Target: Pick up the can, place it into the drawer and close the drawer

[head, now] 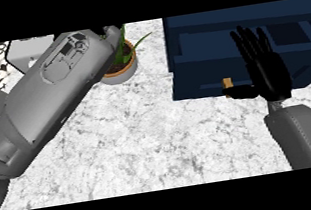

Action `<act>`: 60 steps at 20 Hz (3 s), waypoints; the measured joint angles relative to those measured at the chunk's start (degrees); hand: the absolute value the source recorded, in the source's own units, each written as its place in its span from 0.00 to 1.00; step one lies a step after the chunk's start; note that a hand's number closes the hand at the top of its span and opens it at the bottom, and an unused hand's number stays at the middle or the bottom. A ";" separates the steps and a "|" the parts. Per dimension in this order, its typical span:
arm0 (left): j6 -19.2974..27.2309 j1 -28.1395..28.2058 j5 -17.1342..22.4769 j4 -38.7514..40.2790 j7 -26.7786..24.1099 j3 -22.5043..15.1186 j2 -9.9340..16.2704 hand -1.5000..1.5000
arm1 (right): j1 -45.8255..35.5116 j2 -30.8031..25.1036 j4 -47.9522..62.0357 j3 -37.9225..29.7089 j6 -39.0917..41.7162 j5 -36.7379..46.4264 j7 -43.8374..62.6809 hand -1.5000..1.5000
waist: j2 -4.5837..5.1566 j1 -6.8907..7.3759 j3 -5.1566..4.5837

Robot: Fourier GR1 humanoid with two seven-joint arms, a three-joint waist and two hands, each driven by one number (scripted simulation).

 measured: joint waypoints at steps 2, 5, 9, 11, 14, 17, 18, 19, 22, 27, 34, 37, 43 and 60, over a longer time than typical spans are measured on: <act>0.08 0.91 -0.34 -1.83 1.35 -0.12 1.10 0.00 | -2.39 -0.12 3.98 -0.74 -2.37 1.38 -0.28 0.00 | -0.03 0.19 -0.08; -0.58 2.64 -0.62 -4.72 2.93 -0.20 3.02 0.00 | -5.70 -0.08 9.53 -2.11 -5.99 2.72 -0.56 0.00 | -0.02 0.48 -0.14; -0.95 4.79 -1.07 -8.29 4.65 0.04 5.39 0.00 | -10.86 -0.20 17.29 -4.40 -10.89 3.41 -1.34 0.00 | 0.31 0.82 0.05; -0.75 6.06 -1.59 -10.12 5.40 -0.06 6.43 0.00 | -13.66 -0.39 21.28 -5.56 -12.70 3.34 -1.86 0.00 | 0.48 0.90 0.19; -0.98 8.57 -2.03 -12.81 5.75 0.11 7.90 0.00 | -17.93 -0.57 27.41 -7.17 -15.58 3.80 -1.79 0.00 | 0.80 1.08 0.37; -0.50 11.27 -2.75 -16.35 6.54 -0.32 8.98 0.00 | -22.14 0.02 32.86 -8.30 -17.62 4.53 -0.41 0.00 | 1.00 1.40 0.62; -0.90 12.30 -2.82 -17.36 6.35 -0.12 9.69 0.00 | -23.69 -0.19 34.58 -8.75 -17.94 4.52 -0.35 0.00 | 1.11 1.47 0.68; -0.65 13.00 -3.16 -18.13 6.17 -0.25 9.57 0.00 | -25.01 -0.26 36.37 -9.12 -18.82 4.76 -0.18 0.00 | 1.24 1.55 0.71; -0.41 15.04 -3.77 -20.82 6.76 -0.12 10.53 0.00 | -28.29 -0.41 41.20 -10.22 -20.59 4.58 -0.69 0.00 | 1.48 1.59 0.92; -1.25 18.34 -4.33 -24.06 6.63 0.36 12.13 0.00 | -32.21 -0.61 46.39 -11.28 -23.79 5.24 1.09 0.00 | 1.47 1.52 0.97; -1.67 22.33 -5.32 -26.96 5.57 0.75 12.66 0.00 | -38.05 -2.27 52.86 -12.47 -21.79 5.35 0.63 0.00 | 2.34 1.99 1.12; -1.57 24.06 -5.97 -28.09 5.13 0.80 12.91 0.00 | -39.37 -2.33 54.70 -12.82 -21.45 5.36 0.05 0.00 | 2.43 1.70 1.17; -1.84 26.06 -6.54 -30.05 4.76 1.37 13.52 0.00 | -40.15 -2.22 55.12 -16.57 -20.02 0.74 -7.21 0.00 | 2.60 1.40 1.25; -2.44 33.75 -7.62 -32.34 1.54 3.83 14.42 0.00 | -44.99 3.20 52.24 -34.11 -6.97 -21.45 -21.57 0.00 | 2.29 -0.24 1.39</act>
